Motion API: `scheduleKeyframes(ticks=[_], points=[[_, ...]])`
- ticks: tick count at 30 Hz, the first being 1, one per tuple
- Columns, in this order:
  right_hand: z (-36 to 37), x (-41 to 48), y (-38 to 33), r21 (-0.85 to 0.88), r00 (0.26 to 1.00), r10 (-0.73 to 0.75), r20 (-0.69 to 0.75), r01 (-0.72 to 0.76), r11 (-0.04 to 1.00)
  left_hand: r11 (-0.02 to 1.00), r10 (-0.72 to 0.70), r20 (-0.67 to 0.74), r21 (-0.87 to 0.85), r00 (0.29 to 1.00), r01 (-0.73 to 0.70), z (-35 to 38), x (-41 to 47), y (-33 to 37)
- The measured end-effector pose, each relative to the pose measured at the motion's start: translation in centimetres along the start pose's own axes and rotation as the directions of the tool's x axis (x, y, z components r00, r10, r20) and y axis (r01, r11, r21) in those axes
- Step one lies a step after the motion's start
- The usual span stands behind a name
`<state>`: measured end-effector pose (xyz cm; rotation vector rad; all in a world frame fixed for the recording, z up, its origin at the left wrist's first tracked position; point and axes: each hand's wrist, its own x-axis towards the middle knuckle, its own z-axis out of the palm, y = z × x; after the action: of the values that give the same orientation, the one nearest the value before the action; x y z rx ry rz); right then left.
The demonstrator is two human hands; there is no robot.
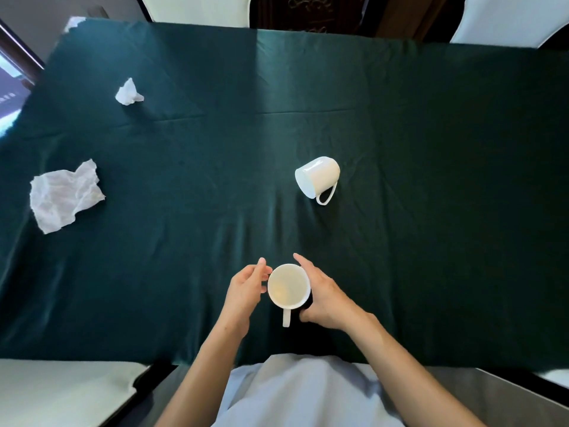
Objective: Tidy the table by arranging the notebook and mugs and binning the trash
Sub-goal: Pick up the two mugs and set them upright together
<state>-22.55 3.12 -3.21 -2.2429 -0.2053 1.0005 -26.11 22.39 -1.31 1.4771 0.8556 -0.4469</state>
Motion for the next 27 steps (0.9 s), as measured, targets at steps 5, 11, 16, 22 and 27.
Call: scheduleKeyframes(ticks=[5, 11, 16, 22, 27], points=[[-3.2, 1.9, 1.7, 0.191, 0.969, 0.171, -0.180, -0.136, 0.972, 0.999, 0.025, 0.003, 0.022, 1.000, -0.025, 0.7, 2.7, 1.7], [-9.2, 5.2, 1.3, 0.405, 0.834, 0.306, -0.458, -0.111, 0.908, 0.999, -0.023, 0.058, 0.028, 0.998, 0.021, 3.3, 6.5, 6.1], [-12.6, 9.4, -1.7, 0.316, 0.800, 0.226, -0.555, -0.048, 0.947, 0.997, -0.079, 0.090, 0.014, 0.993, 0.078, 6.1, 10.7, 10.4], [-14.4, 14.0, -3.5, 0.141, 0.869, 0.125, -0.479, -0.064, 0.988, 0.988, -0.118, 0.117, -0.085, 0.986, 0.128, 8.4, 14.0, 14.5], [-15.7, 16.0, -2.9, 0.150, 0.896, 0.135, -0.423, -0.078, 0.986, 0.976, -0.128, 0.138, -0.160, 0.982, 0.149, 9.0, 15.3, 15.7]])
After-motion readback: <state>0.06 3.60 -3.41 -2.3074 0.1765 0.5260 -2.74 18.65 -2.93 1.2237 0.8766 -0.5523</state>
